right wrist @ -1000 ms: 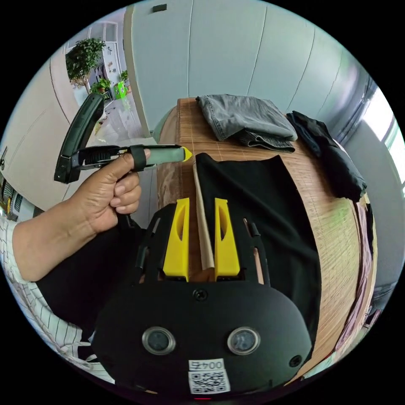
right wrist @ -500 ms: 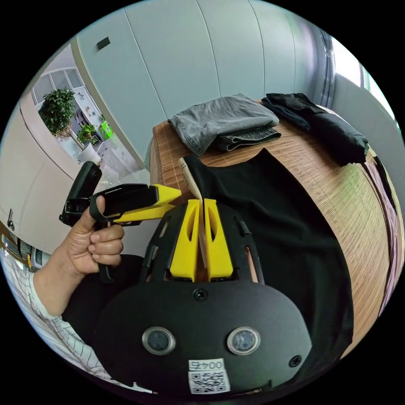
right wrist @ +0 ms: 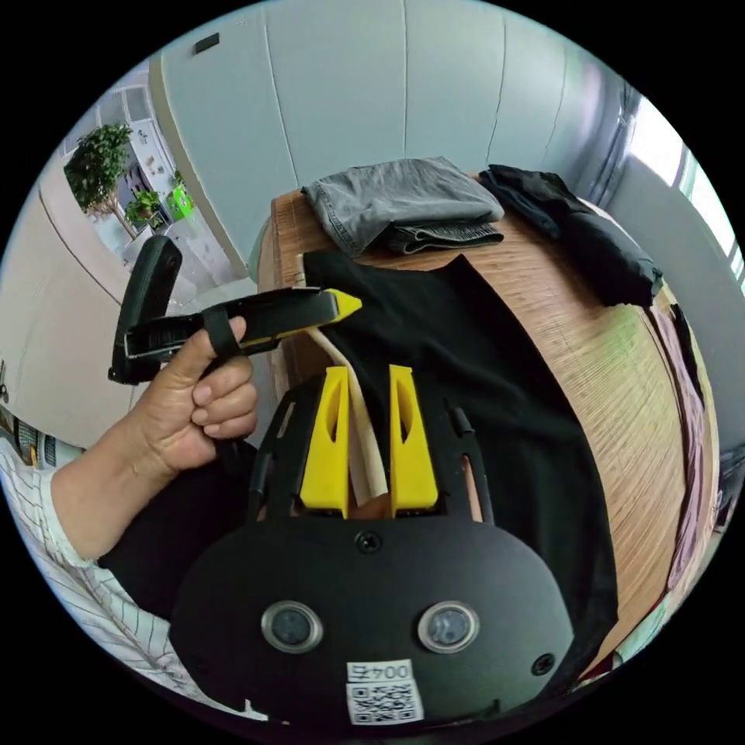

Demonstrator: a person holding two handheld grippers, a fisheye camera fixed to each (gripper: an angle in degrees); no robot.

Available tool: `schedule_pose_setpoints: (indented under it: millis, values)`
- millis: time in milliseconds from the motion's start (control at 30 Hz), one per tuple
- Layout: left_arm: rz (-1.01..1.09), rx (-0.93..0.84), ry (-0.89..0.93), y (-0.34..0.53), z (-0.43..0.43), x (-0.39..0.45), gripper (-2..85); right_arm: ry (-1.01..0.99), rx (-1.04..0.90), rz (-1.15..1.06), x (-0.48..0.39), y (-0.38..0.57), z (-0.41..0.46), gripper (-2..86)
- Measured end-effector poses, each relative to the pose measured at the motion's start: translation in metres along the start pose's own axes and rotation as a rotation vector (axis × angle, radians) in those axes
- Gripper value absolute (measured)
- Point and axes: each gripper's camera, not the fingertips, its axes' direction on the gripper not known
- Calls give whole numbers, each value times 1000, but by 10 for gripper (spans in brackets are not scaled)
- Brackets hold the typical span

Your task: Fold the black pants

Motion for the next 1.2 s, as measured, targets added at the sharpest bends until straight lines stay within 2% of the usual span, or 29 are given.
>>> schedule_pose_setpoints:
  millis: [100, 167, 233, 300, 367, 433, 533, 600, 733, 867, 1000, 1067, 1100, 1133, 1200]
  values:
    - [217, 14, -100, 12, 11, 58, 37, -178, -41, 172, 56, -34, -18, 125]
    - [282, 45, -208, 17, 16, 84, 35, -193, -192, 197, 70, -76, -12, 138]
    - [299, 63, -194, 18, 17, 94, 34, -93, -297, 135, 70, -106, -11, 139]
    - [242, 45, -135, 17, 21, 90, 31, 14, -373, -18, 59, -124, -15, 129]
    - [208, 45, -127, 17, 22, 86, 33, 140, -529, -169, 50, -133, -6, 127]
    - [165, 50, -66, 15, 21, 82, 34, 111, -506, -152, 57, -143, -8, 129]
    - [193, 63, -56, 17, 21, 94, 31, -278, -281, 120, 97, -179, -29, 155]
    - [298, 62, -100, 22, 26, 123, 25, -310, -244, 210, 108, -204, -25, 176]
    - [481, 56, -195, 38, 43, 178, 29, -193, -474, 113, 72, -268, 20, 228]
    - [622, 62, -274, 53, 64, 226, 36, 120, -722, -114, 7, -303, 67, 232]
    - [671, 71, -303, 62, 80, 254, 38, 373, -951, -293, -29, -301, 114, 218]
    - [672, 71, -298, 63, 85, 262, 38, 592, -1107, -393, -30, -286, 145, 176]
    - [672, 68, -295, 64, 88, 267, 38, 619, -1136, -412, -28, -282, 149, 162]
    - [673, 67, -294, 65, 90, 269, 38, 644, -1165, -432, -23, -278, 155, 95]
    - [671, 60, -284, 63, 95, 281, 37, 591, -1156, -434, -16, -276, 151, 29]
